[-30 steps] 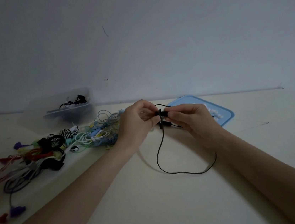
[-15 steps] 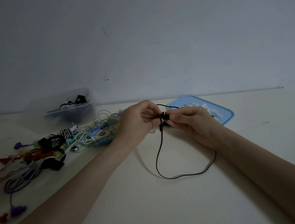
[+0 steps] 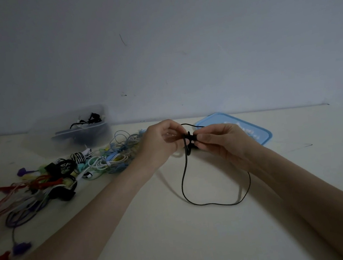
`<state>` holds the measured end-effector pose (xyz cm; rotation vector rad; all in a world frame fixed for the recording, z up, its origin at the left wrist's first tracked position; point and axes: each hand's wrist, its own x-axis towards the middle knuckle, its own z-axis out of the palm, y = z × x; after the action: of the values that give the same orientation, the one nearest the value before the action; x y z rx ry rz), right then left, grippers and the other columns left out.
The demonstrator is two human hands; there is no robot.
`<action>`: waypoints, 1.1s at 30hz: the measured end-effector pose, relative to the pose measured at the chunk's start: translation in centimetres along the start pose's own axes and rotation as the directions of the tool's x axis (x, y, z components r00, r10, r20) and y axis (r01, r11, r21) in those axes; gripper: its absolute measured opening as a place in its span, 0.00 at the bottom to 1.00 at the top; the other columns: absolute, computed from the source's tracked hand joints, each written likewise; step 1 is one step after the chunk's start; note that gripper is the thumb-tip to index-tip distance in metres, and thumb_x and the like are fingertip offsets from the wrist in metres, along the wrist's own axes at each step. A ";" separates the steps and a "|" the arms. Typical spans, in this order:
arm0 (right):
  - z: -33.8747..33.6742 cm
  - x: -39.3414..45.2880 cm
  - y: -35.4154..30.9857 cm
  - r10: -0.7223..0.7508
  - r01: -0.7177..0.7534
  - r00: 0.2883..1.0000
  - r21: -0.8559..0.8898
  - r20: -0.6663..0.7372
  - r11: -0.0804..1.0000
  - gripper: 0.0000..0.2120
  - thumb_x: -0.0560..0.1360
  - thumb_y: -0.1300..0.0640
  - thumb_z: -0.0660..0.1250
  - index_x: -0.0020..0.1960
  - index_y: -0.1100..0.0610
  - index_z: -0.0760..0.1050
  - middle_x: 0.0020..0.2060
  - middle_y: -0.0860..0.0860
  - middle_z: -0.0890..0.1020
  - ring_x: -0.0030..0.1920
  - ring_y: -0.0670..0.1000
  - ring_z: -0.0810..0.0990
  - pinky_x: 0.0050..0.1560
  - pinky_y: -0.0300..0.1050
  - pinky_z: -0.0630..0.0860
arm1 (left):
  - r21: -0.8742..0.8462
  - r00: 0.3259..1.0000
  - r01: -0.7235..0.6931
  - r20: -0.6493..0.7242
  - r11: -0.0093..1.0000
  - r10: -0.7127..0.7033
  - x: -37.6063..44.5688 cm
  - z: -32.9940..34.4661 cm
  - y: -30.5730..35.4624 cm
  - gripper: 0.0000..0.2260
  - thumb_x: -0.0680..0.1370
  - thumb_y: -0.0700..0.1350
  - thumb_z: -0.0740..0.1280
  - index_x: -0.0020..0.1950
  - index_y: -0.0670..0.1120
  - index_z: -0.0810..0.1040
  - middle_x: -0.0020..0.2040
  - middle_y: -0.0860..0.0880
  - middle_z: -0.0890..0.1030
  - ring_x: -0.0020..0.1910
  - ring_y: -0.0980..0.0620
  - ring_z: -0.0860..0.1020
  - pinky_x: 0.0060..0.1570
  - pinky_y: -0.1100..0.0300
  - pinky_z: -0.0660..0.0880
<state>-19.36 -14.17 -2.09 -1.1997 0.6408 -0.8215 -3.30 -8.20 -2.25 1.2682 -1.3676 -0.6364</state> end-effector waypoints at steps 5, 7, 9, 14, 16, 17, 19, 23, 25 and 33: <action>0.5 0.0 0.3 -0.112 0.109 0.993 -0.116 -0.024 0.987 0.05 0.72 0.70 0.66 0.44 0.64 0.80 0.36 0.55 0.84 0.36 0.48 0.83 0.41 0.35 0.79 | 0.029 0.998 -0.019 -0.058 0.999 0.020 0.1 0.3 -0.5 0.12 0.69 0.31 0.72 0.38 0.47 0.76 0.37 0.51 0.80 0.32 0.64 0.78 0.38 0.71 0.74; 0.7 -0.1 0.4 -0.178 0.166 0.983 -0.210 -0.041 0.963 0.06 0.72 0.71 0.66 0.41 0.64 0.80 0.34 0.55 0.83 0.35 0.48 0.83 0.41 0.35 0.78 | 0.076 0.996 -0.039 -0.074 0.996 0.045 -0.1 0.3 -0.6 0.13 0.69 0.32 0.72 0.38 0.49 0.76 0.37 0.52 0.80 0.33 0.63 0.79 0.40 0.70 0.75; 0.9 -0.2 0.2 -0.211 0.190 0.977 -0.291 -0.040 0.938 0.07 0.72 0.71 0.66 0.40 0.63 0.80 0.32 0.52 0.83 0.33 0.47 0.82 0.40 0.34 0.79 | 0.118 0.994 -0.048 -0.090 0.992 0.059 -0.3 0.4 -0.7 0.13 0.69 0.33 0.73 0.37 0.50 0.76 0.36 0.52 0.81 0.34 0.61 0.79 0.41 0.68 0.77; 0.7 0.3 -1.5 -0.327 0.240 0.942 -0.533 -0.073 0.811 0.07 0.73 0.66 0.67 0.41 0.57 0.81 0.32 0.49 0.83 0.33 0.45 0.80 0.39 0.41 0.79 | 0.132 0.987 -0.065 -0.135 0.989 0.083 -0.1 0.7 0.4 0.11 0.70 0.36 0.72 0.39 0.51 0.76 0.36 0.54 0.80 0.34 0.60 0.78 0.37 0.70 0.73; 0.0 0.6 -3.1 -0.428 0.257 0.894 -0.628 -0.135 0.735 0.06 0.74 0.64 0.67 0.44 0.56 0.82 0.36 0.50 0.83 0.35 0.46 0.80 0.39 0.39 0.79 | 0.158 0.987 -0.056 -0.138 0.986 0.078 0.1 0.4 0.5 0.10 0.71 0.36 0.71 0.41 0.51 0.76 0.38 0.52 0.80 0.34 0.60 0.78 0.34 0.72 0.72; -0.4 0.7 -3.9 -0.459 0.246 0.878 -0.694 -0.137 0.677 0.06 0.75 0.62 0.66 0.46 0.56 0.82 0.38 0.48 0.83 0.33 0.43 0.80 0.38 0.35 0.78 | 0.178 0.988 -0.044 -0.140 0.983 0.070 0.2 0.1 0.4 0.10 0.71 0.37 0.71 0.43 0.51 0.75 0.39 0.52 0.80 0.35 0.59 0.78 0.33 0.72 0.72; -0.8 1.4 -5.0 -0.403 0.148 0.912 -0.861 -0.070 0.486 0.09 0.75 0.58 0.66 0.55 0.57 0.80 0.43 0.47 0.81 0.32 0.38 0.78 0.39 0.29 0.72 | 0.227 0.991 0.005 -0.128 0.974 0.025 0.5 -0.2 -0.1 0.10 0.72 0.37 0.71 0.48 0.50 0.75 0.41 0.52 0.79 0.37 0.58 0.78 0.33 0.68 0.74; 1.1 3.4 -4.9 -0.032 0.067 0.997 -0.996 0.065 0.065 0.25 0.76 0.47 0.64 0.69 0.56 0.67 0.62 0.52 0.76 0.61 0.52 0.74 0.58 0.40 0.66 | 0.350 0.997 0.072 -0.057 0.934 -0.056 0.8 -0.3 -0.6 0.19 0.72 0.37 0.70 0.61 0.48 0.72 0.53 0.51 0.77 0.38 0.59 0.76 0.35 0.66 0.74; 2.3 4.2 -4.4 0.086 0.108 0.991 -0.994 0.105 -0.028 0.27 0.76 0.47 0.65 0.70 0.57 0.65 0.63 0.52 0.75 0.64 0.53 0.71 0.61 0.42 0.66 | 0.475 0.997 0.013 0.064 0.880 -0.050 1.1 -0.1 -0.5 0.27 0.71 0.37 0.69 0.69 0.48 0.67 0.62 0.50 0.73 0.45 0.54 0.78 0.43 0.63 0.74; 3.5 2.4 -2.5 0.140 0.138 0.984 -0.970 0.112 -0.199 0.13 0.74 0.56 0.68 0.56 0.60 0.75 0.49 0.54 0.78 0.55 0.55 0.76 0.40 0.37 0.65 | 0.629 0.972 -0.111 0.229 0.770 -0.048 0.9 -0.7 0.4 0.28 0.71 0.34 0.67 0.69 0.46 0.67 0.63 0.44 0.73 0.57 0.46 0.75 0.54 0.58 0.71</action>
<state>-15.75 -14.64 1.23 -2.7838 1.2297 0.1231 -2.64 -8.77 -1.42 1.7418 -1.8980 -0.2921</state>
